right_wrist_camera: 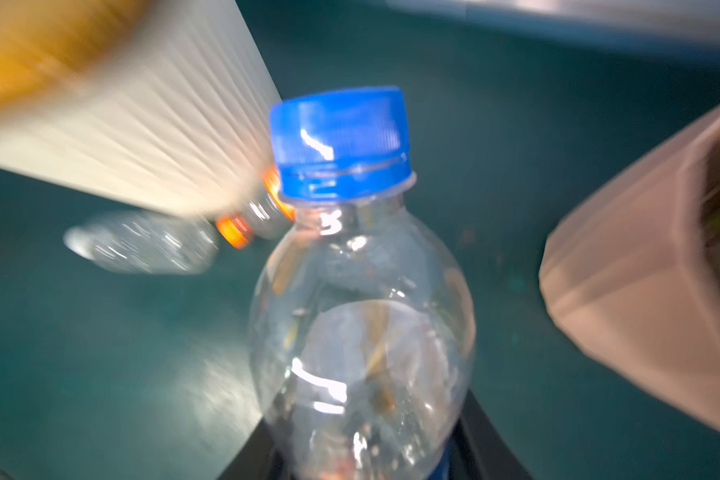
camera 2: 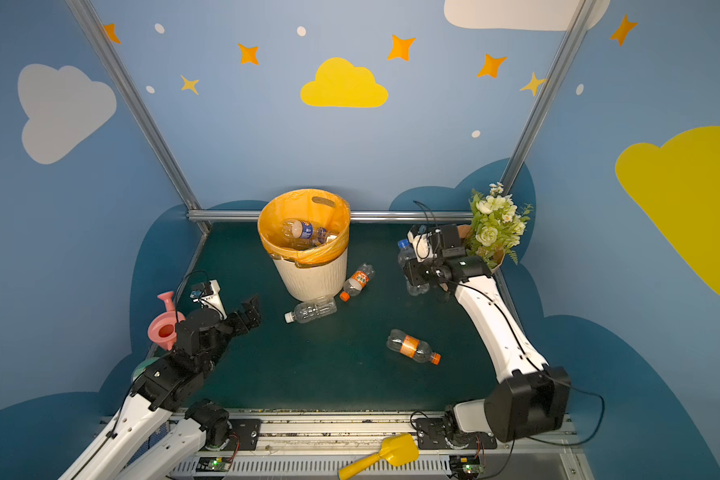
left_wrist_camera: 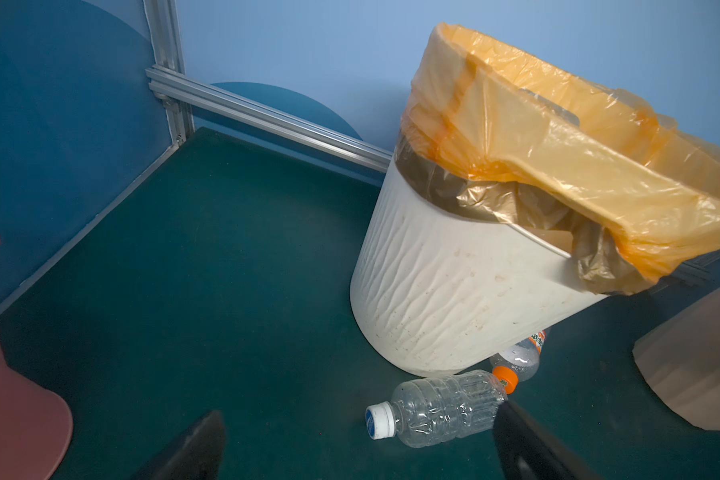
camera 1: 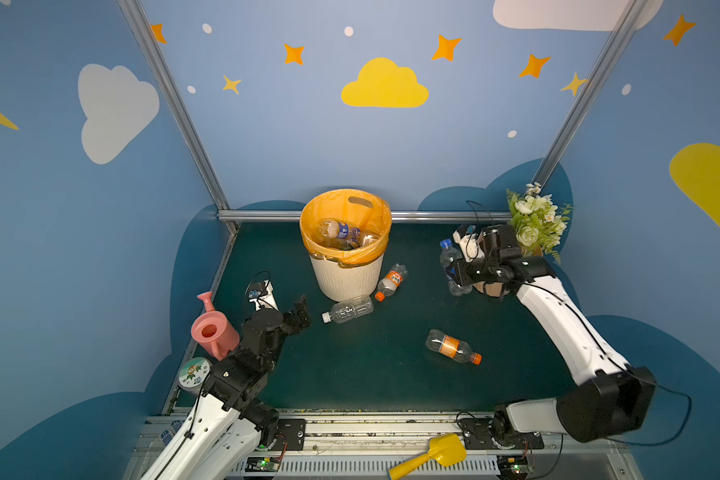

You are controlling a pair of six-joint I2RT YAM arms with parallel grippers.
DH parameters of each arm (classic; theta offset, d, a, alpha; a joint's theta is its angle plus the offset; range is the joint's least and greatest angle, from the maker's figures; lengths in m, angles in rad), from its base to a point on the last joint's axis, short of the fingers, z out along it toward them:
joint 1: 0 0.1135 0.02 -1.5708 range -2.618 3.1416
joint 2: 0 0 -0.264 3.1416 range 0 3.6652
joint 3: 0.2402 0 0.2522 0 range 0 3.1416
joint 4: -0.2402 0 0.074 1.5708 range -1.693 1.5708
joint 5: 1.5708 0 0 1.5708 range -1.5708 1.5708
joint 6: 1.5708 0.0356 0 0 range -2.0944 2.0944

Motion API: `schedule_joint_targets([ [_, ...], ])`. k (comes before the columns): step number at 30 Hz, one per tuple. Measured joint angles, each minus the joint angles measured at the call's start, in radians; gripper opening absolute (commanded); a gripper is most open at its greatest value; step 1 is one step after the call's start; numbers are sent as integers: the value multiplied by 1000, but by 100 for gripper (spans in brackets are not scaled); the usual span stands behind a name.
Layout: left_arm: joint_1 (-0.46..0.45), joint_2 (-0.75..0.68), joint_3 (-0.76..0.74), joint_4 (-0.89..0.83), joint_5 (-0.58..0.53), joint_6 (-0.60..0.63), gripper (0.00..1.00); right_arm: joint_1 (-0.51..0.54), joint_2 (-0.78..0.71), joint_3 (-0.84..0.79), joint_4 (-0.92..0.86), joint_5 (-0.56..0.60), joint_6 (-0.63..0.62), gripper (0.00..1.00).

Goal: Throw the plastic bottles in the bin
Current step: 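Close the right gripper on the Pepsi bottle and lift it, then carry the Pepsi bottle over the bin and open the right gripper, then withdraw the right gripper while the left gripper reaches to the orange-cap bottle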

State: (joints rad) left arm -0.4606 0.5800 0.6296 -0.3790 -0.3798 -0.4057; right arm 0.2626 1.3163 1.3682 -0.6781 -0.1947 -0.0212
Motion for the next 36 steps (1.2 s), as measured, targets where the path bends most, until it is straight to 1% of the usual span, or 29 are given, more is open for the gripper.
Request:
schedule_joint_targets([
  [3,6,-12,-2,-7,-2,-3,100,0,-79,57,92,-82,80,40],
  [6,10,-23,-6,-11,-2,-7,100,7,-109,89,230,-170,195,40],
  [9,11,-29,-6,-17,-2,-18,100,35,-79,127,369,-246,312,41],
  [11,12,-29,-6,-21,-1,-23,100,71,-10,188,430,-282,372,42],
  [13,13,-27,-6,-26,0,-31,100,123,107,297,460,-312,412,43],
  [15,14,-23,-6,-31,1,-38,100,180,254,442,452,-342,428,50],
  [16,14,-18,-6,-34,1,-41,100,211,345,541,424,-359,423,54],
  [17,14,-11,-6,-37,2,-43,100,233,422,637,382,-373,415,56],
  [18,14,1,-5,-45,3,-45,100,253,528,776,306,-385,402,63],
  [19,14,18,2,-63,4,-47,100,270,639,933,225,-398,388,76],
  [20,14,37,14,-84,4,-48,100,280,729,1067,154,-407,372,85],
  [21,14,59,32,-107,4,-48,100,284,813,1197,72,-408,360,89],
  [22,14,81,54,-128,5,-48,100,282,870,1289,3,-406,349,90],
  [23,14,100,75,-145,7,-48,100,275,892,1329,-55,-396,336,92],
  [24,14,109,88,-153,9,-47,100,268,892,1331,-94,-386,328,93],
  [26,13,110,105,-156,21,-39,100,251,831,1262,-132,-356,307,93],
  [29,7,89,106,-148,43,-23,100,230,599,967,-81,-291,283,93],
  [31,-14,77,106,-141,52,-5,100,223,414,773,-22,-243,264,93],
  [33,-54,73,107,-132,50,20,100,209,254,634,31,-208,248,93],
  [35,-123,75,107,-120,29,58,100,186,127,520,84,-185,240,93],
  [36,-170,82,108,-110,15,84,100,157,61,450,110,-176,242,93],
])
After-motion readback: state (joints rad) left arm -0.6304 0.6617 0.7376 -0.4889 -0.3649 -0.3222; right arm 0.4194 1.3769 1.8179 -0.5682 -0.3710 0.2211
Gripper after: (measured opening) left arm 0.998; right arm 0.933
